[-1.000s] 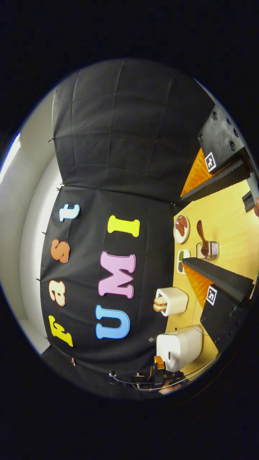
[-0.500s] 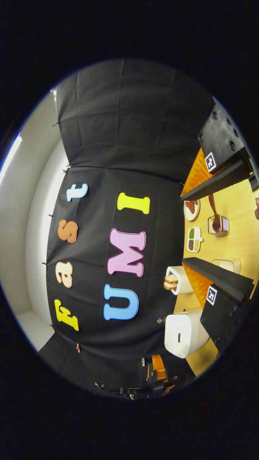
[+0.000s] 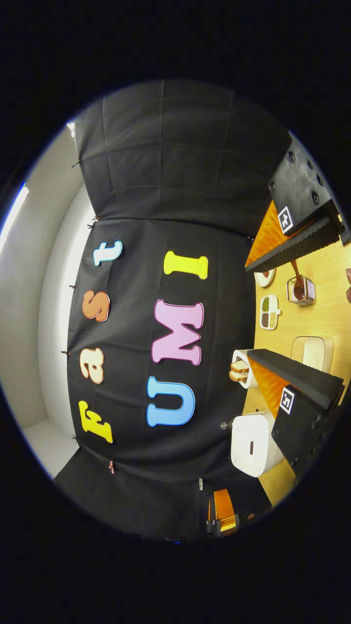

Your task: Close the left gripper, press the button to open the rice cooker; take a wooden spoon from the chopstick holder with the right hand, scoop a spoonful of rice and pour it into the rice cooker, then put the wooden spoon back into the chopstick holder.

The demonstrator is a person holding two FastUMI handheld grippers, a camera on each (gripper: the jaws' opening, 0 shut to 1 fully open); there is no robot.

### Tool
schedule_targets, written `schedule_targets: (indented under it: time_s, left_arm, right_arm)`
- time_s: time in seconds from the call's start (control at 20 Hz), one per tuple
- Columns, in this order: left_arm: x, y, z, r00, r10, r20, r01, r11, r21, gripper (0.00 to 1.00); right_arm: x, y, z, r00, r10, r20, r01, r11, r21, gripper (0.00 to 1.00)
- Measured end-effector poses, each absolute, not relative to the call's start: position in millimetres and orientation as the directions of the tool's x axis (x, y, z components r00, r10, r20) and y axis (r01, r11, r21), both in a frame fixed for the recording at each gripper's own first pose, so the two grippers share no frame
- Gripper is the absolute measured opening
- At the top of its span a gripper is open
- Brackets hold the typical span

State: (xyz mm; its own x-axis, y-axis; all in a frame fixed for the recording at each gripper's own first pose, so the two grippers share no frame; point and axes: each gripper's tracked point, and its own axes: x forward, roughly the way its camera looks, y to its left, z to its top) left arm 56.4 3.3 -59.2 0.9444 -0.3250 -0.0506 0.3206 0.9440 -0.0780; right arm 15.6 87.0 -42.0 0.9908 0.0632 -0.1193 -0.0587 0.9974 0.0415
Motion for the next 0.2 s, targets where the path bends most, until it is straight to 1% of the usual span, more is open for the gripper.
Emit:
schedule_targets:
  time_s: [0.1,0.2]
  left_arm:
    - [59,1,-56,0.947,-0.32,-0.037,0.317,0.946,-0.065,0.95]
    - [62,-1,-52,0.953,-0.303,-0.022,0.302,0.952,-0.055,0.95]
  right_arm:
    - [22,85,-34,0.994,0.064,-0.094,-0.061,0.997,0.04,0.96]
    - [31,82,-33,0.995,0.067,-0.079,-0.065,0.997,0.033,0.98]
